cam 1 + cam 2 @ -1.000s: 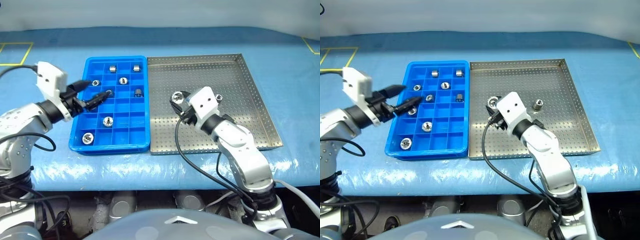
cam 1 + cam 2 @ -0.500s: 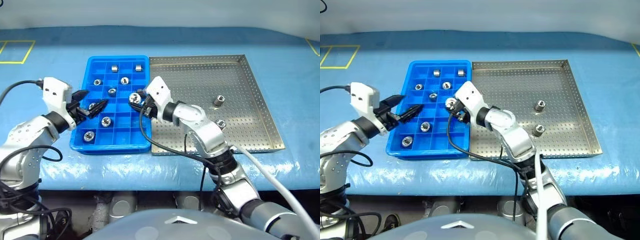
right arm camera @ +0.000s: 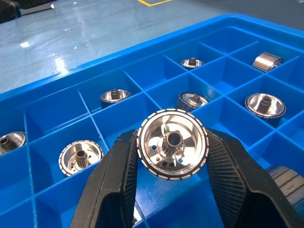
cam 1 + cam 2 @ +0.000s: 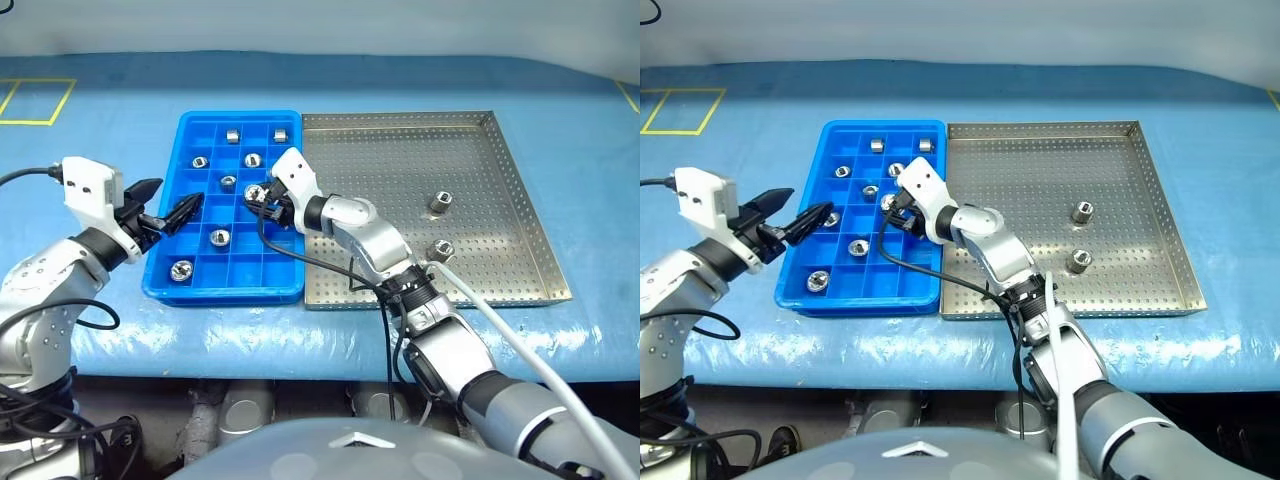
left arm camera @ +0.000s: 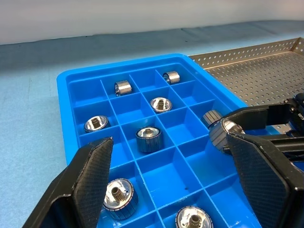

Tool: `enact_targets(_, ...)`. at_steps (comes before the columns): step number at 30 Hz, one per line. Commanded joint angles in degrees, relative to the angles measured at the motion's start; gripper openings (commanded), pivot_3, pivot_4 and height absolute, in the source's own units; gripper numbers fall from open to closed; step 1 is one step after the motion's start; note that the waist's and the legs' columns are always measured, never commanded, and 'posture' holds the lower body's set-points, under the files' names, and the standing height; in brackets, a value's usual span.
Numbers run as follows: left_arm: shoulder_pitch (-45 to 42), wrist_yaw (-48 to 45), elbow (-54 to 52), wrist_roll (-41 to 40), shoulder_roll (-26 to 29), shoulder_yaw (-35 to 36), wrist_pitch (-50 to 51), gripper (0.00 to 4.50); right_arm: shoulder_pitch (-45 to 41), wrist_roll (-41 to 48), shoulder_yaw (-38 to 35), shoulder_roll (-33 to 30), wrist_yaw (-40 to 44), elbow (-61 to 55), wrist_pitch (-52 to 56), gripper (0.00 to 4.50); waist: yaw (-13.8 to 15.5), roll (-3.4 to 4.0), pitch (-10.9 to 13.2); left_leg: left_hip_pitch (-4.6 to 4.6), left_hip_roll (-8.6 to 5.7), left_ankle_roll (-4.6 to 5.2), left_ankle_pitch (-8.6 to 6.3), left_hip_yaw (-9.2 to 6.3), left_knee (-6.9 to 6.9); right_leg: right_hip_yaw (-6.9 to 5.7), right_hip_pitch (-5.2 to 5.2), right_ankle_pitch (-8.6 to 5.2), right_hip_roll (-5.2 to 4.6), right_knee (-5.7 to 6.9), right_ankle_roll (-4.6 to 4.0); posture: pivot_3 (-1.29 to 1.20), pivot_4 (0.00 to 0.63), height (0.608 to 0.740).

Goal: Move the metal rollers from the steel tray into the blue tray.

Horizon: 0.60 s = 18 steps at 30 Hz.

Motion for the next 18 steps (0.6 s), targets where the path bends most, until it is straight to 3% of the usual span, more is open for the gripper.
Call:
enact_targets(1,0.15,0.43,-2.33,-0.28,0.01,0.1,-1.35,4.16,-2.14,0.09,-1.01,1.12,0.76,0.71,-1.92,1.99,0.01,0.0,0.0,0.0,0.0,0.0,0.0,0.0,-0.01,0.0,0.0,0.0,0.0,0.0,0.0,0.1,0.15,0.74)
enact_targets(7,-0.75,0.65,-1.26,0.2,-0.55,-2.18,-1.7,4.18,-0.97,-0.52,-1.68,2.14,-0.64,-0.49,-3.75,3.6,0.08,0.0,0.0,0.0,0.0,-0.03,0.02,-0.01,-0.02,0.0,-0.04,0.0,0.0,0.05,-0.01,0.09,0.15,0.74)
enact_targets(11,-3.06,0.95,-0.49,0.19,-2.13,-6.16,-1.59,4.18,1.75,-0.43,-4.3,1.46,-5.16,-8.31,-1.83,3.6,0.59,0.01,0.0,0.0,0.0,-0.06,0.03,-0.01,-0.01,0.0,-0.04,0.0,0.0,0.05,0.0,0.07,0.15,0.74)
enact_targets(18,-8.84,0.16,-0.52,0.5,-8.83,-17.72,-3.03,4.18,15.52,-10.03,-13.19,-4.33,-24.19,-36.51,11.15,3.6,1.75,0.01,-0.07,-0.14,-0.09,-0.1,0.05,-0.08,0.01,-0.05,-0.04,0.0,-0.09,-0.03,0.0,-0.01,0.15,0.74)
